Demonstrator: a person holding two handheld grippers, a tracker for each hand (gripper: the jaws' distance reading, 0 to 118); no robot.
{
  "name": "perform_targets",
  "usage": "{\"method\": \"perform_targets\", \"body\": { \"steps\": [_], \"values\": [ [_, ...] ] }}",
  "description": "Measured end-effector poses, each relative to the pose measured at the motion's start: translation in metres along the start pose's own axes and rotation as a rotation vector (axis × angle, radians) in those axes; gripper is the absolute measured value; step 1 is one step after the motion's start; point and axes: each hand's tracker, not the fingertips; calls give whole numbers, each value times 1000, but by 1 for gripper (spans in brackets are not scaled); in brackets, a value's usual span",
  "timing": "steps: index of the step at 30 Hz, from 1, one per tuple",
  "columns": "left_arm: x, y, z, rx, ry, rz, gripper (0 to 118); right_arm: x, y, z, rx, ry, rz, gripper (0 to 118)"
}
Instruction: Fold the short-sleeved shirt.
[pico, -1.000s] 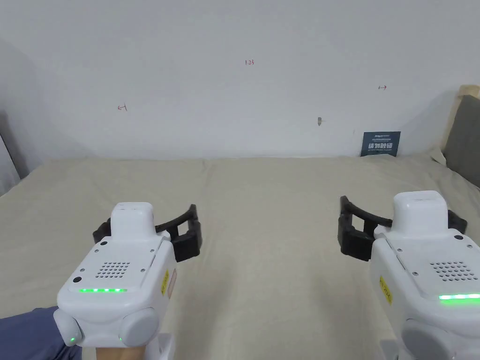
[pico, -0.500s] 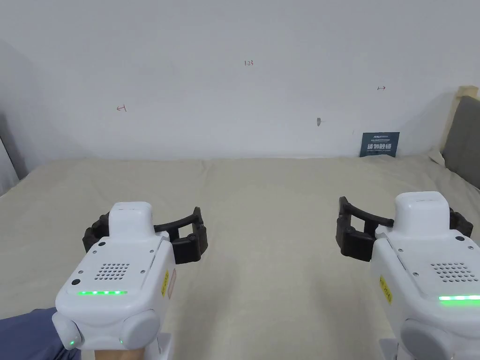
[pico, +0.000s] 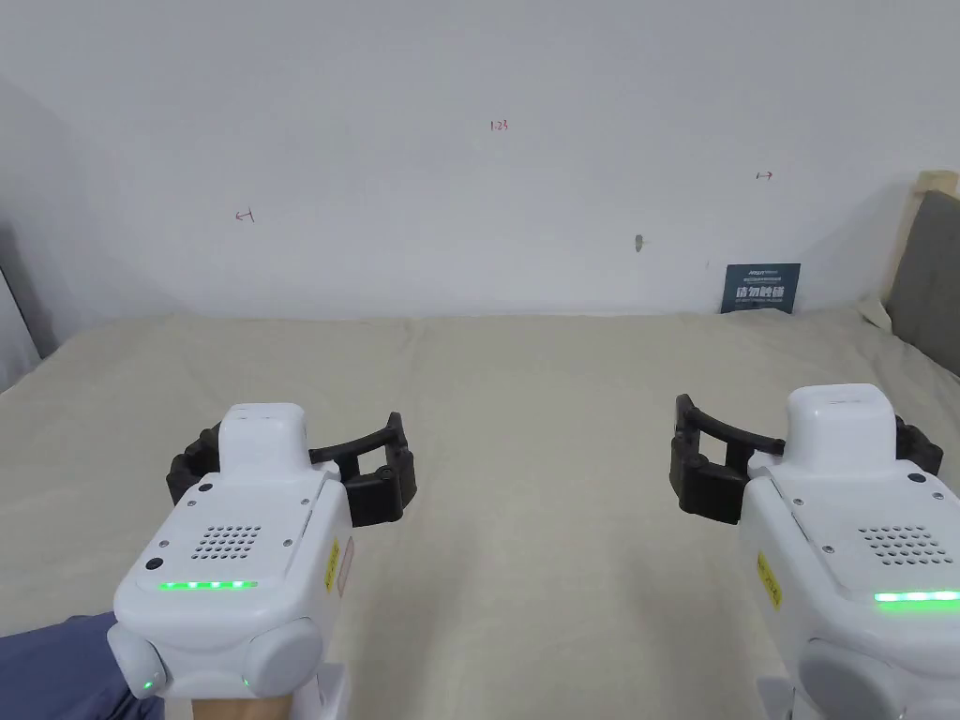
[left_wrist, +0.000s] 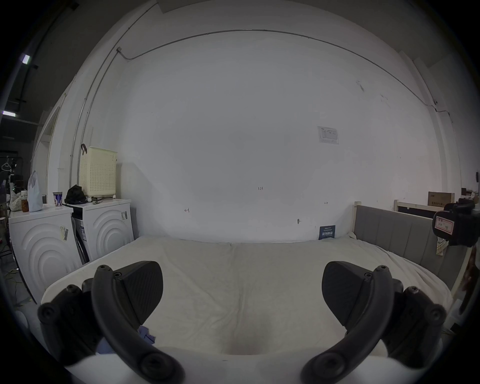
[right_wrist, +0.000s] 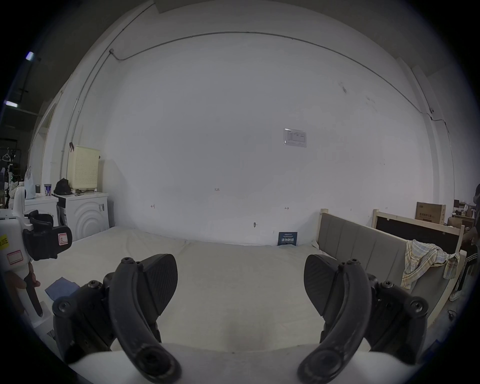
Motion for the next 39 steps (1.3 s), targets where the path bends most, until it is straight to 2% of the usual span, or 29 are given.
{"method": "perform_targets", "body": {
  "steps": [39],
  "values": [
    [-3, 1, 1, -10, -2, 5, 118, -1, -1, 1, -7, 10, 0, 101]
  ]
}}
